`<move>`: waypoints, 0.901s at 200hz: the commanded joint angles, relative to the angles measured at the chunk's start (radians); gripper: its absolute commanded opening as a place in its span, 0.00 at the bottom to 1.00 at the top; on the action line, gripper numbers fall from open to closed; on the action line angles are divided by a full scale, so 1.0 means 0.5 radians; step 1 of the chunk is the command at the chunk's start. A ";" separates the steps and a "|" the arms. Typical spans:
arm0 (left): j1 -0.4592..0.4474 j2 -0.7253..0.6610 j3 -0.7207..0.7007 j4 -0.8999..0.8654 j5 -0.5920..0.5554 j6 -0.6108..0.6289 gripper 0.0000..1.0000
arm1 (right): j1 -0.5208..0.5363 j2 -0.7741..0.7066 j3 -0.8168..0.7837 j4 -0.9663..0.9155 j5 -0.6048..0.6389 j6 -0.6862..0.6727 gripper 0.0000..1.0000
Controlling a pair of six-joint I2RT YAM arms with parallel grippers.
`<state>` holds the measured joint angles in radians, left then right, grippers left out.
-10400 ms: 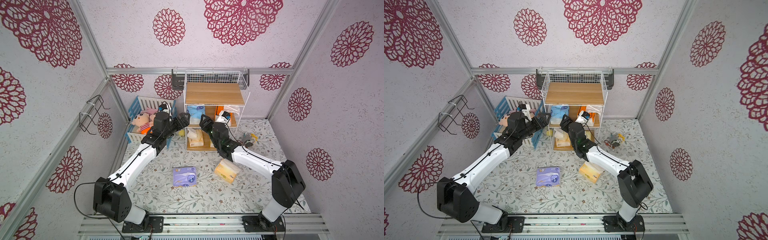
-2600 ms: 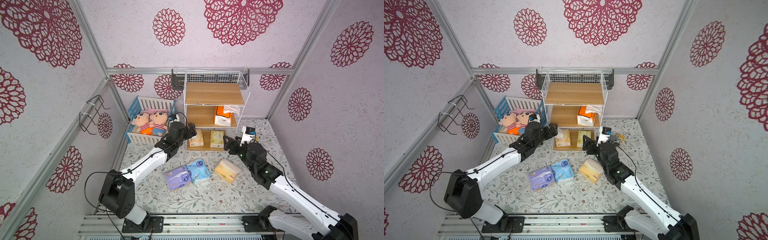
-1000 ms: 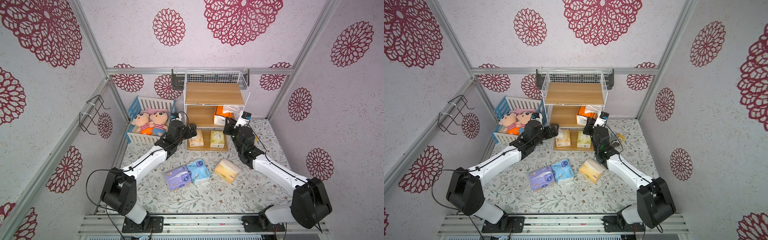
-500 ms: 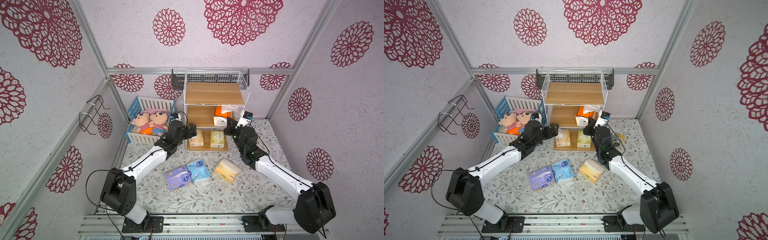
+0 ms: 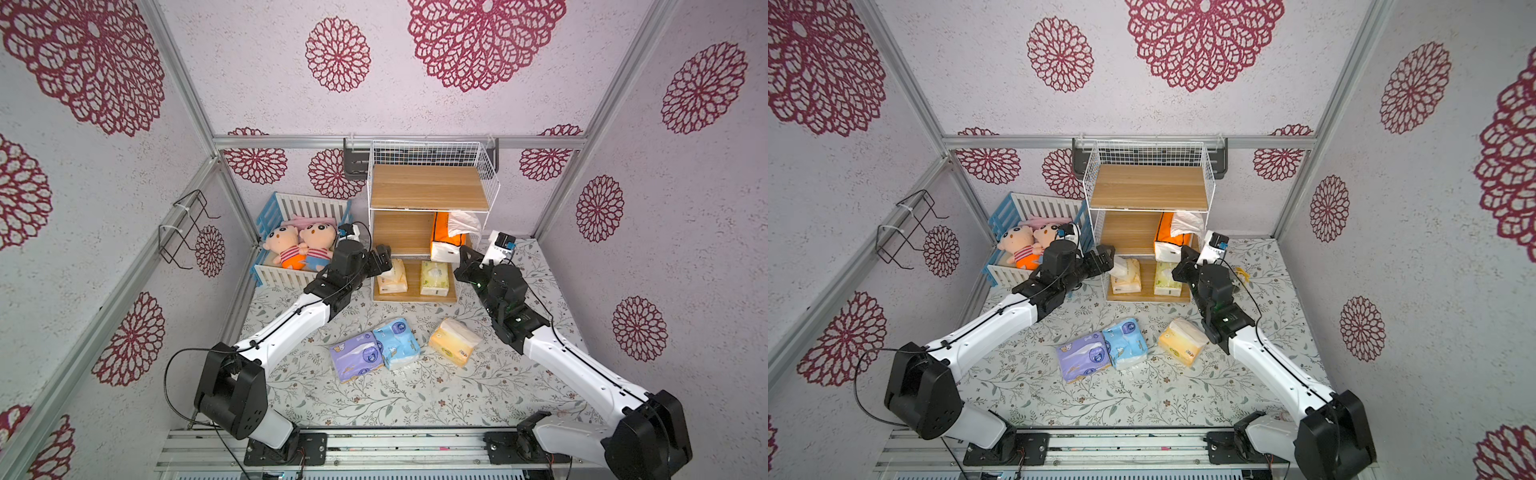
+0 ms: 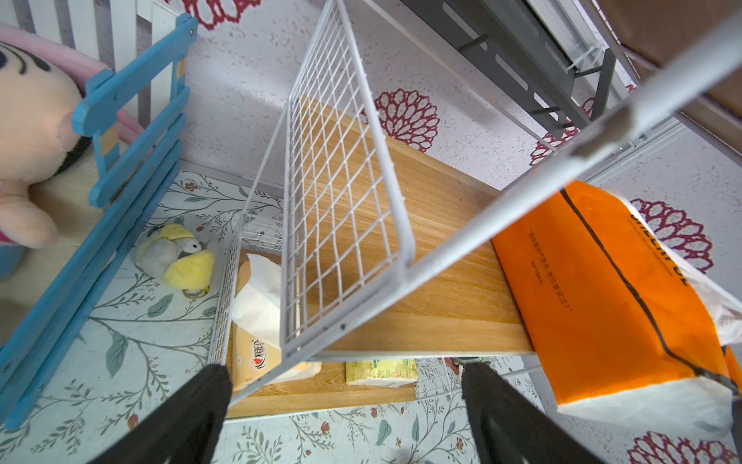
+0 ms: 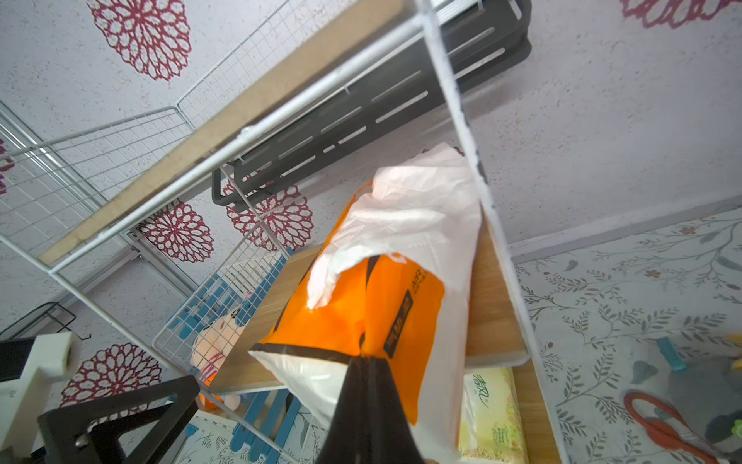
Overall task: Remove the tissue boxes from the shelf
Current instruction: Pick up a box of tissues from the shelf.
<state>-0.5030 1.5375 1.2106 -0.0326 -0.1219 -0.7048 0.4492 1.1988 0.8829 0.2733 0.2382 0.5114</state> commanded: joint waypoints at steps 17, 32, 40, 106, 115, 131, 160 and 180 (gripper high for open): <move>0.012 0.007 0.033 0.007 0.029 -0.021 0.97 | -0.006 -0.085 -0.013 0.012 0.000 0.033 0.17; 0.012 0.000 0.036 0.004 0.028 -0.019 0.97 | -0.006 -0.066 0.005 0.026 -0.009 0.031 0.33; 0.012 -0.004 0.036 -0.004 0.020 -0.014 0.97 | -0.008 -0.048 0.022 0.029 -0.019 0.029 0.43; 0.012 -0.013 0.030 -0.018 -0.002 -0.001 0.97 | -0.023 0.133 0.191 0.018 -0.103 0.007 0.73; 0.012 -0.011 0.030 -0.020 -0.002 0.001 0.97 | -0.026 0.158 0.210 0.016 -0.110 0.005 0.73; 0.012 -0.013 0.030 -0.021 -0.001 0.012 0.97 | -0.026 0.197 0.234 0.012 -0.113 0.008 0.74; 0.011 -0.025 0.027 -0.033 -0.016 0.027 0.97 | -0.030 0.237 0.234 0.025 -0.051 -0.004 0.73; 0.015 -0.037 0.015 -0.032 -0.019 0.029 0.97 | -0.038 0.254 0.237 0.033 -0.033 -0.022 0.71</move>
<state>-0.5030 1.5379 1.2110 -0.0387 -0.1215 -0.7063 0.4389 1.3205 0.9710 0.2668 0.1982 0.5236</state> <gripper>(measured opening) 0.972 0.726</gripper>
